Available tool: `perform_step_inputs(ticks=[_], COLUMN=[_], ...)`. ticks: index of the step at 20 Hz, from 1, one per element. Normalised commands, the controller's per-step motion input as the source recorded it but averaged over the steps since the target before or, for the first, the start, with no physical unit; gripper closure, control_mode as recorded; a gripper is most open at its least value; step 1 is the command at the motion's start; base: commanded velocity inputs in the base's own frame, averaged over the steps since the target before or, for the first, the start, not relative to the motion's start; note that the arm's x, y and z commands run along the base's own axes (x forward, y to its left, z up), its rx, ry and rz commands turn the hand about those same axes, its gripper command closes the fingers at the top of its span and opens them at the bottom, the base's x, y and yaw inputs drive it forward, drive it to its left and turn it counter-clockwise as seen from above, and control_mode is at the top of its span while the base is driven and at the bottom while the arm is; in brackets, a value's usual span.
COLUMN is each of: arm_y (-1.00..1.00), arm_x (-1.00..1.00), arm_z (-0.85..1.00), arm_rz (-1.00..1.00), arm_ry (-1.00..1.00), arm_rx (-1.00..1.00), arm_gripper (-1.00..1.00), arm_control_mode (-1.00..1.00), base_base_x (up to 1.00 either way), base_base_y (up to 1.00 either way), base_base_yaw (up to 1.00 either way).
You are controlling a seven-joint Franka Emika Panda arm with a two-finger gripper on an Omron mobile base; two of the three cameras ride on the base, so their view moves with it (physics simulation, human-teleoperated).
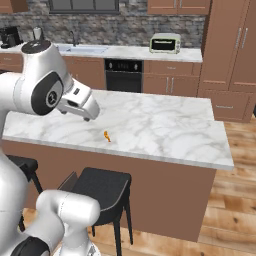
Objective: Open the fridge, remove the orange, squash, and shrimp, and place them on any counter.
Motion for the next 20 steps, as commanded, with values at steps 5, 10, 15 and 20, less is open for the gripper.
perform_step_inputs(ticks=[5,10,15,20], arm_y=[0.17,0.24,0.22,0.0], arm_x=[-0.38,-0.56,-0.25,0.0], arm_z=[0.03,0.0,0.01,0.0], arm_rz=[0.06,0.11,0.01,0.0], arm_ry=[0.03,0.02,-0.01,0.0], arm_rx=[0.0,0.0,-0.01,0.0], arm_gripper=[-1.0,-1.0,-1.0,-1.0], arm_control_mode=[-1.0,-1.0,-1.0,-1.0], base_base_x=[0.0,0.0,0.0,0.0], base_base_y=[0.0,0.0,0.0,0.0], base_base_yaw=[0.0,0.0,0.0,0.0])
